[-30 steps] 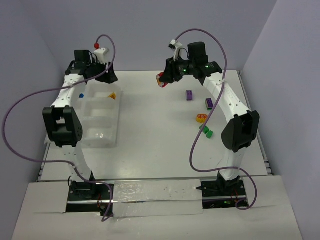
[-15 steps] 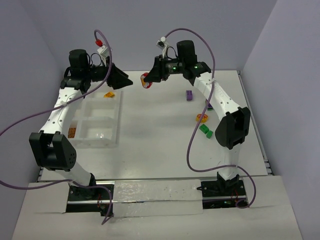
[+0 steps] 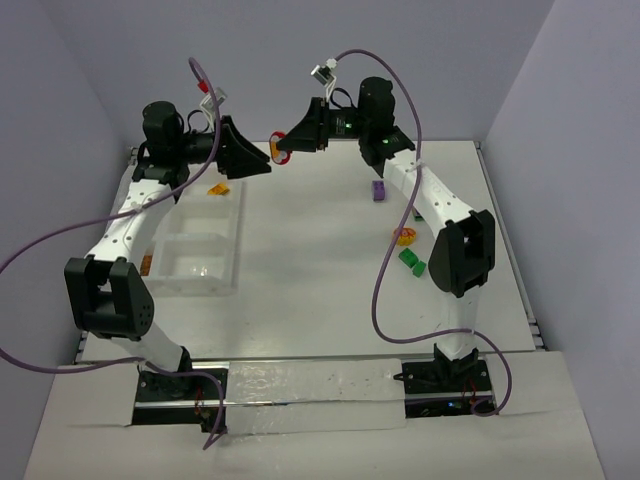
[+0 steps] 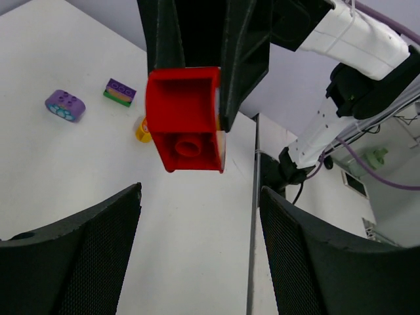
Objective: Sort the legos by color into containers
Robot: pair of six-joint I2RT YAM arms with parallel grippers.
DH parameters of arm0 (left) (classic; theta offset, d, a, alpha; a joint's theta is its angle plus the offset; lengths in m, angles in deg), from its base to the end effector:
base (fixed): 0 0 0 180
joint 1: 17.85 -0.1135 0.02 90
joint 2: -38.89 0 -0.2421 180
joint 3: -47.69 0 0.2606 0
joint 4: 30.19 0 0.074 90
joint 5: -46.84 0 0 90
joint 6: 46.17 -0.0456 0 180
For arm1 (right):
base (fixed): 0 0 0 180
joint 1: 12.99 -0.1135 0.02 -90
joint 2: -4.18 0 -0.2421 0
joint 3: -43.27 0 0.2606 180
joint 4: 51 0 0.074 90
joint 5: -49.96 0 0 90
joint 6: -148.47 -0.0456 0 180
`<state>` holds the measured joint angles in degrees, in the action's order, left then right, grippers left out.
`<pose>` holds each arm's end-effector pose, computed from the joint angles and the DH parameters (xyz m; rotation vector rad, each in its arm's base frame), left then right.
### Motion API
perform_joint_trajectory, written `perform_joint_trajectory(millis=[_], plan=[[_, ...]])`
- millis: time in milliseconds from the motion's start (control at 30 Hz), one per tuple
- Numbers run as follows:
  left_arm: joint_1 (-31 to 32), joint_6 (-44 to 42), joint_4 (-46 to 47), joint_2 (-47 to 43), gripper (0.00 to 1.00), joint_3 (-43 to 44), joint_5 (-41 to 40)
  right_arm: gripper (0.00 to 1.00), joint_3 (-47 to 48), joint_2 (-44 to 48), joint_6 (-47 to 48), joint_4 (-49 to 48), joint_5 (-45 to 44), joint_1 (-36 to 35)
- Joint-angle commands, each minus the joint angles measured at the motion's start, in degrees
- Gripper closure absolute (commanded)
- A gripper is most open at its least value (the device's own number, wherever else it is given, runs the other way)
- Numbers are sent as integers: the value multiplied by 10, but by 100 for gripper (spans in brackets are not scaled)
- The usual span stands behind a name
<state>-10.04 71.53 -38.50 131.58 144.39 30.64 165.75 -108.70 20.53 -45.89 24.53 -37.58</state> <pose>0.3683 -0.0947 0.3671 0.7671 1.6518 -1.4914 0.4051 0.2307 0.3873 -0.8393 1.6005 1.6434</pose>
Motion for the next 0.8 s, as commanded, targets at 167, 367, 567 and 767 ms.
perform_joint_trajectory(millis=[167, 367, 567, 767], plan=[[3, 129, 151, 18, 21, -1, 14, 100, -2, 10, -42, -79, 31, -22], [11, 177, 208, 18, 22, -5, 25, 100, 9, 9, -14, -47, 18, -28], [16, 175, 202, 10, 42, -20, 24, 100, 22, 6, 3, -24, 2, -31], [14, 113, 123, -11, 96, -36, 17, 84, 26, 7, 7, -10, -7, -30]])
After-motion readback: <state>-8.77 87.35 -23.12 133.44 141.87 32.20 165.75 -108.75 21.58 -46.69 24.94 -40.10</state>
